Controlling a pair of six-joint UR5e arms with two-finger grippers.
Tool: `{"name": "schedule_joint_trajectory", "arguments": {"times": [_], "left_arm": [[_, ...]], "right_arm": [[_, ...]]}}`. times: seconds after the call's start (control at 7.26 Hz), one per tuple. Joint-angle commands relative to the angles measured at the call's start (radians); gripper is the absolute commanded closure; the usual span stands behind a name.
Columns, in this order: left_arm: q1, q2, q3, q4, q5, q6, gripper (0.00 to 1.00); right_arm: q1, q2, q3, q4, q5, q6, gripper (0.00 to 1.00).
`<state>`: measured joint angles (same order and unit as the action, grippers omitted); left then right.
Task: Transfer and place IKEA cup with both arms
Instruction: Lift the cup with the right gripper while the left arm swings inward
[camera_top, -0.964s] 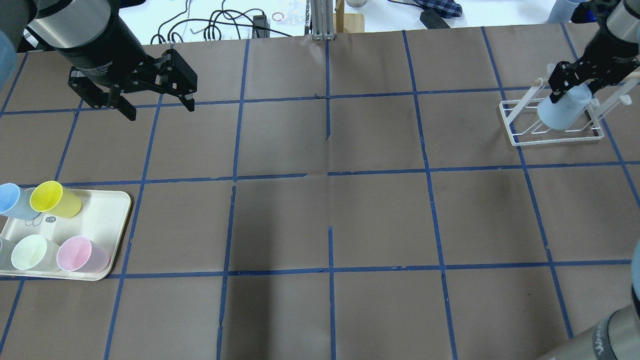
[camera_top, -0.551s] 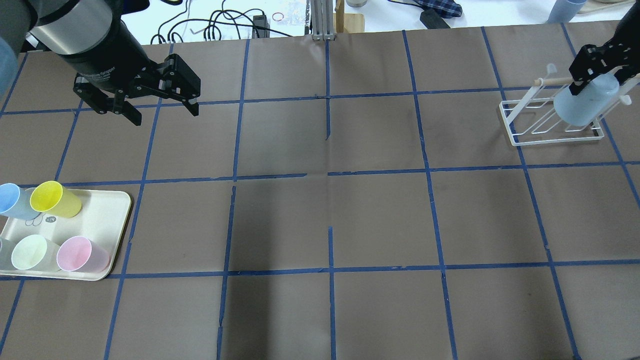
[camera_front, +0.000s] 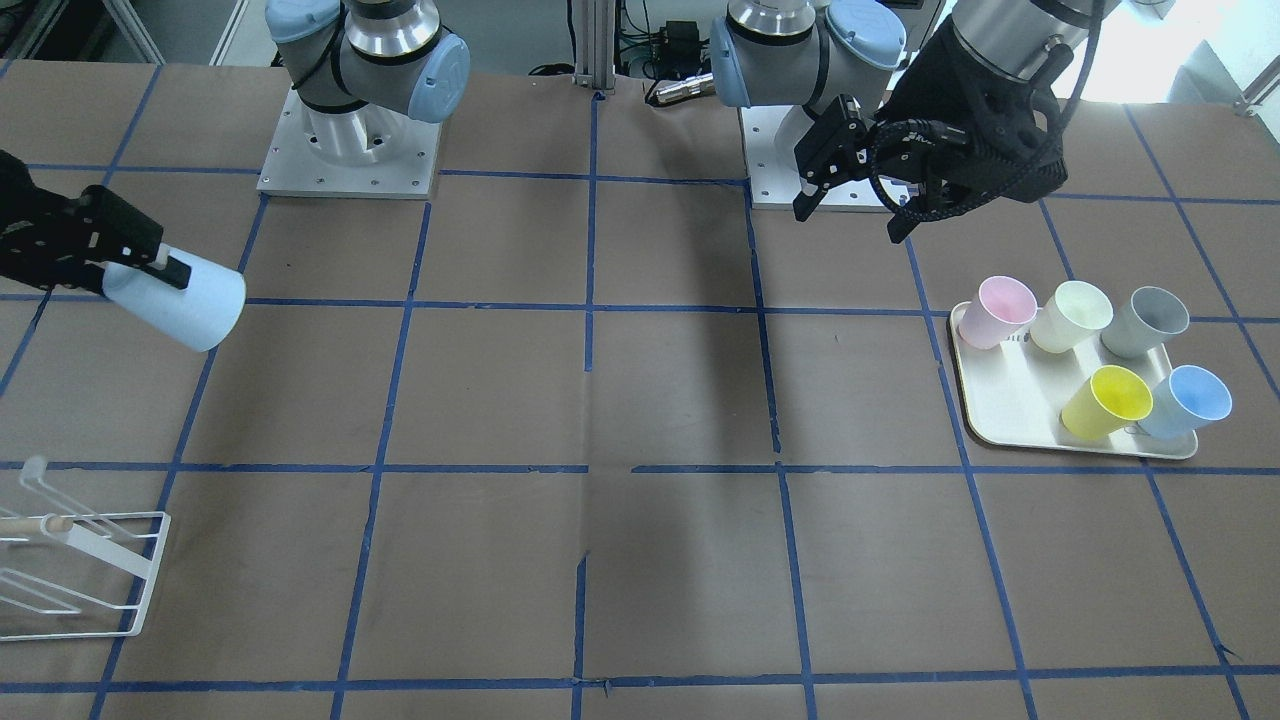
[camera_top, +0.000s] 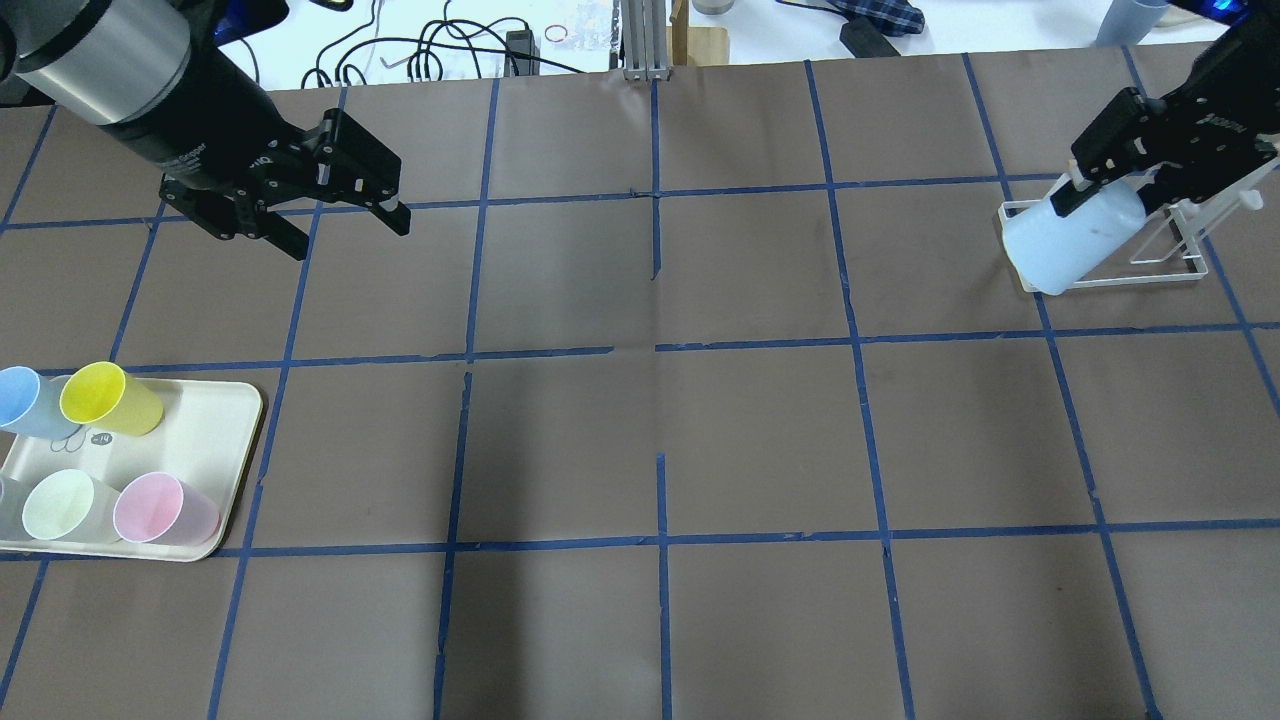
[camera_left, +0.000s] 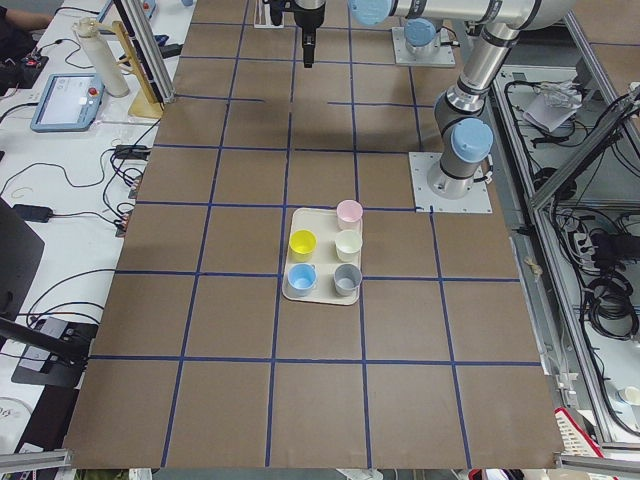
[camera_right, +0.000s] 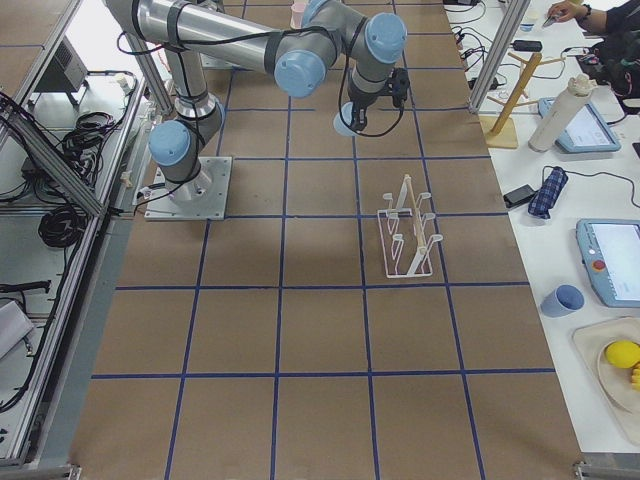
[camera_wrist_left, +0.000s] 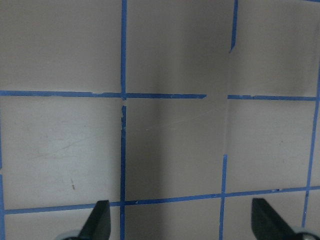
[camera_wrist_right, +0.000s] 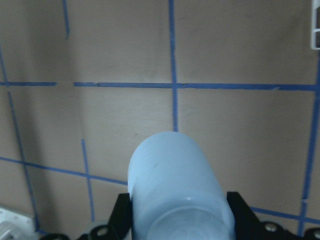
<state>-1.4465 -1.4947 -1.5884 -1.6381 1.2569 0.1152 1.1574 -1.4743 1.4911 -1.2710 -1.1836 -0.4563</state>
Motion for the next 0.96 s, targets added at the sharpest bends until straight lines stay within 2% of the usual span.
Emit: {"name": "schedule_joint_trajectory", "arguments": {"times": [0.0, 0.14, 0.28, 0.55, 0.69, 0.83], "left_arm": [[0.148, 0.007, -0.1, -0.012, -0.222, 0.137, 0.0], [0.212, 0.007, -0.207, -0.011, -0.446, 0.234, 0.0], [0.219, 0.013, -0.31, 0.001, -0.661, 0.247, 0.0], [0.168, -0.002, -0.383, 0.03, -0.811, 0.251, 0.0], [0.071, -0.002, -0.389, 0.033, -0.903, 0.244, 0.0], [0.002, -0.013, -0.393, 0.038, -1.033, 0.244, 0.0]], "right_arm": [[0.004, -0.003, 0.005, 0.186, 0.248, 0.06, 0.6], [0.005, 0.009, 0.008, 0.249, 0.366, 0.051, 0.6], [0.014, 0.021, 0.026, 0.26, 0.437, 0.016, 0.59], [0.051, 0.014, 0.044, 0.347, 0.566, -0.074, 0.59], [0.068, 0.006, 0.044, 0.349, 0.613, -0.123, 0.59], [0.094, 0.002, 0.044, 0.354, 0.656, -0.183, 0.59]]}}
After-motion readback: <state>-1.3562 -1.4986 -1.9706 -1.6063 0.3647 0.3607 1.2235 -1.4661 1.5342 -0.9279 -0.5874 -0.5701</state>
